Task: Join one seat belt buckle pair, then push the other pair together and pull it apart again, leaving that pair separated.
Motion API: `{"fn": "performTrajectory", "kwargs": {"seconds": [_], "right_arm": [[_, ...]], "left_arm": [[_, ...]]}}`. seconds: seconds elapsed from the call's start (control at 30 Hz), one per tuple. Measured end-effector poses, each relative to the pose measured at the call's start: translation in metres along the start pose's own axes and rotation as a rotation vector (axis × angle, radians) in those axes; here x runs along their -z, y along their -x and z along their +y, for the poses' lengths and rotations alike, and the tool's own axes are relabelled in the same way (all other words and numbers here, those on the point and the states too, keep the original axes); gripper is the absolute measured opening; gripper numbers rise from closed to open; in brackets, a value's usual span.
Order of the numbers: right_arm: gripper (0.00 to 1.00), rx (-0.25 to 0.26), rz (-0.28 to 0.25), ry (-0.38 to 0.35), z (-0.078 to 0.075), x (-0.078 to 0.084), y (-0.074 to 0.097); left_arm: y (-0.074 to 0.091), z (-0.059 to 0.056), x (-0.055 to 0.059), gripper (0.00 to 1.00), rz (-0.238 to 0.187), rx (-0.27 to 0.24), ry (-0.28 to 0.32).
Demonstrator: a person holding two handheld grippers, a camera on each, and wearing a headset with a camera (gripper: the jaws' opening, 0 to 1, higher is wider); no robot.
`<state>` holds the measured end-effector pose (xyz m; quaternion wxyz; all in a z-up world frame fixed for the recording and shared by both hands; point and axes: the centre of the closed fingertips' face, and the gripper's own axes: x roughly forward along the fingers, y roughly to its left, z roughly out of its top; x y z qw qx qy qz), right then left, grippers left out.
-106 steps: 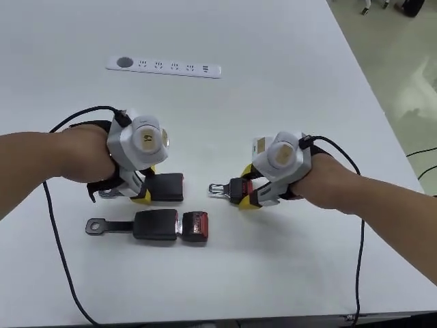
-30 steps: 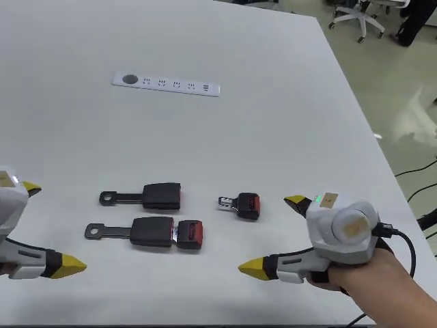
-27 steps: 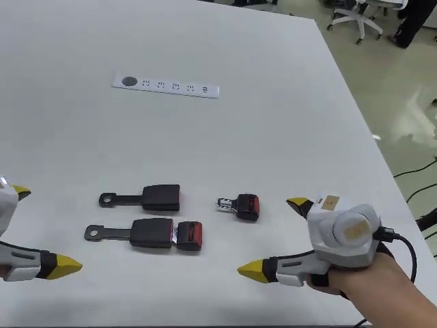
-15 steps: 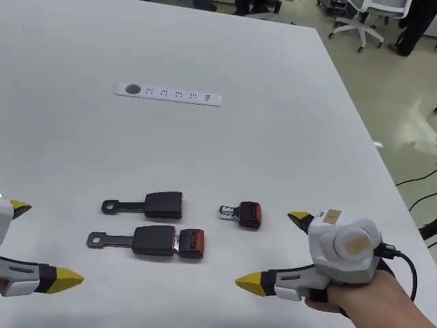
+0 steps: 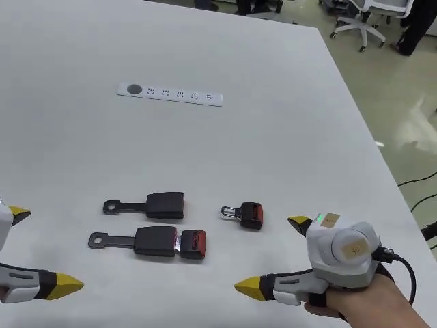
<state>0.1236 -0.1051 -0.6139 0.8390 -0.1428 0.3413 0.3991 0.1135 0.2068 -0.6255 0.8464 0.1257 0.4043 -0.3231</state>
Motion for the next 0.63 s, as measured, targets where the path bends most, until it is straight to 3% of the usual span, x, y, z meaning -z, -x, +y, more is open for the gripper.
{"fn": "performTrajectory", "kwargs": {"seconds": [0.33,0.63], "right_arm": [[1.0,0.008,0.019,-0.011,-0.0015,0.0033,-0.0014],[1.0,0.007,0.005,-0.004,-0.0002,-0.0024,-0.0011]], "left_arm": [[-0.0013,0.0035,0.0054,1.0,0.002,-0.006,0.0],[-0.001,0.0047,0.0089,1.0,0.003,-0.009,0.004]]}}
